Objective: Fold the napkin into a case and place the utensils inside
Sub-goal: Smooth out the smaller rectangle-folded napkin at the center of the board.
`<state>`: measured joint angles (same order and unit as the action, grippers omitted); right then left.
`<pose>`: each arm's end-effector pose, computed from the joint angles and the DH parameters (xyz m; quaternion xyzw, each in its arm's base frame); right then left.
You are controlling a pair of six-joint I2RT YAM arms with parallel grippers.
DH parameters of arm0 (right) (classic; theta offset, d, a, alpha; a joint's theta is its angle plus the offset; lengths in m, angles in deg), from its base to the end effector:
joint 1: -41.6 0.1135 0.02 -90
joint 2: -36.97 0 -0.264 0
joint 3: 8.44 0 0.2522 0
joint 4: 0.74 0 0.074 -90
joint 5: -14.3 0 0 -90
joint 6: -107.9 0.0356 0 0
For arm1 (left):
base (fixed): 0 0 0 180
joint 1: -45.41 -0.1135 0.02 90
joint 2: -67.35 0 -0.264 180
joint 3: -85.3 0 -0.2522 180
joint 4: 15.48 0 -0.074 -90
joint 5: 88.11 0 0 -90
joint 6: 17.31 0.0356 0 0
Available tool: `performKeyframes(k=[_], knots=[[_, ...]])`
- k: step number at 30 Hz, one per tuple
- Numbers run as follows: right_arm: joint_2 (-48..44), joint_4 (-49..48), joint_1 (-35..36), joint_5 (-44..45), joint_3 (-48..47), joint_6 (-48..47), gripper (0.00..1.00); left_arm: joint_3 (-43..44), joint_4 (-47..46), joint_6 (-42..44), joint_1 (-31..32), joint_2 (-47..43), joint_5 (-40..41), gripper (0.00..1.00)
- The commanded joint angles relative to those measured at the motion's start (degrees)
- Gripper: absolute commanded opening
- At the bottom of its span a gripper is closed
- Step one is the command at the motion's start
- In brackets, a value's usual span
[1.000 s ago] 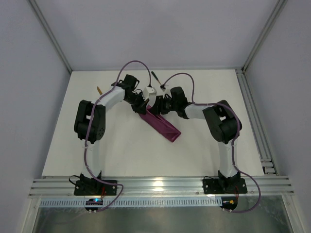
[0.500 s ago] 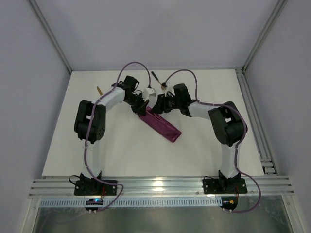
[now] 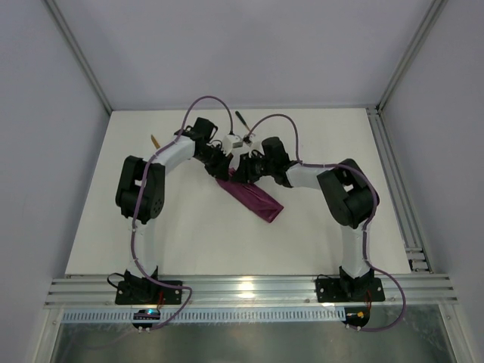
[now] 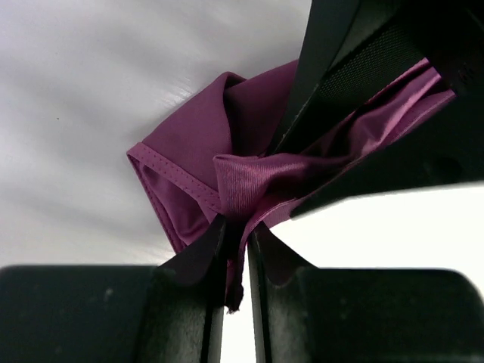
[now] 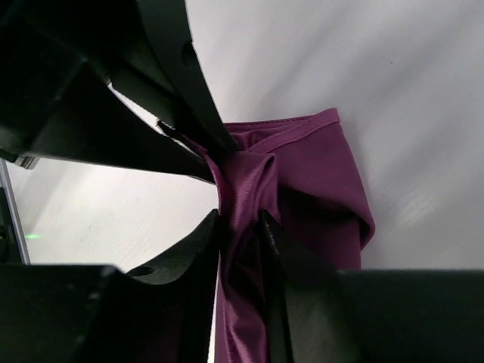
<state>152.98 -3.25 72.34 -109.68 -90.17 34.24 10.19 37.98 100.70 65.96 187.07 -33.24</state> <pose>0.3613 0.2380 0.1542 -0.2458 0.8111 0.4199 0.3246 0.3981 -0.1711 0.1824 0.4368 0.8301 -0.2841 0.1984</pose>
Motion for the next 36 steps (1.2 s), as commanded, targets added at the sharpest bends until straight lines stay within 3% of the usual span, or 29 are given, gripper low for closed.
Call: performKeyframes(k=[1, 5, 6, 12, 15, 19, 20, 23, 29, 36], knots=[[1.2, -2.6, 0.1, 1.2, 0.4, -0.8, 0.29, 0.6, -2.8, -3.1, 0.2, -1.9, -1.2, 0.17], [2.4, -3.2, -0.1, 0.8, -0.1, -0.2, 0.05, 0.6, -4.3, -5.0, 0.2, -1.9, 0.0, 0.22], [2.5, -3.4, -0.2, 0.8, -0.1, 0.0, 0.04, 0.8, -4.3, -5.2, 0.3, -1.6, 0.2, 0.24], [2.6, -2.9, -1.0, 0.3, 0.2, -1.5, 0.04, 1.8, -2.9, -5.2, -0.5, -4.2, -1.8, 0.39], [2.6, -2.4, -0.9, -0.3, 0.1, -3.1, 0.04, 3.0, -2.6, -6.5, -1.7, -5.5, -2.5, 0.42], [2.6, -1.7, -0.9, -0.9, 0.5, -3.9, 0.04, 4.2, -4.1, -8.7, -1.8, -3.6, 5.5, 0.37], [2.6, -1.6, -0.9, -0.9, 0.6, -4.1, 0.04, 4.6, -4.1, -8.5, -1.6, -2.7, 7.3, 0.32], [2.8, -1.9, -0.9, -0.7, 1.2, -3.0, 0.04, 4.6, -3.9, -4.4, 1.5, -0.2, 14.6, 0.3], [1.2, -6.3, -0.4, 0.8, 5.8, -0.2, 0.04, 0.5, -11.3, -5.2, 3.2, -2.7, 15.6, 0.33], [-0.1, -5.0, 0.7, 2.4, 7.3, 3.5, 0.04, 3.8, -6.0, -3.9, 3.7, -0.2, 13.6, 0.34]])
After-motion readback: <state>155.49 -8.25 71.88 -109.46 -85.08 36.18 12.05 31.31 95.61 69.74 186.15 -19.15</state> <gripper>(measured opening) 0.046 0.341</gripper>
